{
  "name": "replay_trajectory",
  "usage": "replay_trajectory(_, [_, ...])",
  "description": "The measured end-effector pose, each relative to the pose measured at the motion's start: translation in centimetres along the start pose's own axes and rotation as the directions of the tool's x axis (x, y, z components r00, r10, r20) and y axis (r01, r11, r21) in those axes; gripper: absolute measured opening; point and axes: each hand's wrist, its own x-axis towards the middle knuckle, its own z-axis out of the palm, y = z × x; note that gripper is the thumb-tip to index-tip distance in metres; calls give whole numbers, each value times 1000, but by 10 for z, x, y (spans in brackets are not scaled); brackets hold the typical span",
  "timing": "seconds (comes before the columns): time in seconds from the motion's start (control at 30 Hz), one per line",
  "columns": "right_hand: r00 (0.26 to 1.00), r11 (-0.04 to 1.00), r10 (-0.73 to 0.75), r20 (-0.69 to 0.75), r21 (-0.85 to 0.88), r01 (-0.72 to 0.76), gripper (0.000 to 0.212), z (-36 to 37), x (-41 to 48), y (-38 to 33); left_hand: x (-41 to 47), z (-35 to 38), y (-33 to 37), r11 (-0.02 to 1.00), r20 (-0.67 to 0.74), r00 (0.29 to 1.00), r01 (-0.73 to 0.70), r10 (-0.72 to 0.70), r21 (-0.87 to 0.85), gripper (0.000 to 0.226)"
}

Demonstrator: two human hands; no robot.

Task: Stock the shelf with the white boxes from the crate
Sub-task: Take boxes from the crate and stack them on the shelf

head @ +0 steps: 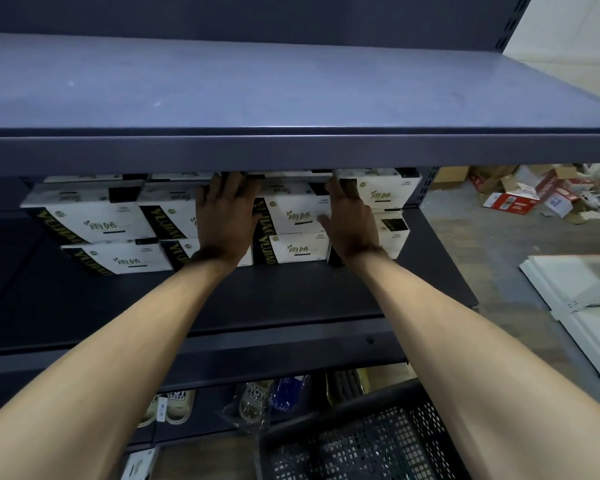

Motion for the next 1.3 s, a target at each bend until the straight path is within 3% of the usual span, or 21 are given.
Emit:
replay_trajectory(0.27, [995,994,85,60,58,-88,94,-6,-32,2,-9,-9,1,999,5,1000,-26,26,-40,57])
replay_trajectory(0.43, [976,984,171,132,30,-176,69,-21,-49,16,-29,-16,7,996,37,999,35,-32,-83,74])
replay_trajectory(0.63, [978,992,105,178,-84,-91,55,-50,-79,39,-71,-28,34,997,63,998,31,-26,-77,57])
replay_trajectory(0.93, [965,995,96,243,-3,-99,41,-56,-170,85,-185,-33,111,986,267,964,63,-20,-154,45])
replay_trajectory(1.1, [930,996,94,355,-40,-85,42,-24,-230,114,-279,-10,144,961,411,904,209,-120,-181,49])
replay_trajectory(1.3, [852,994,111,511,-63,-91,46,22,-282,133,-353,5,172,937,685,715,319,-142,-139,44])
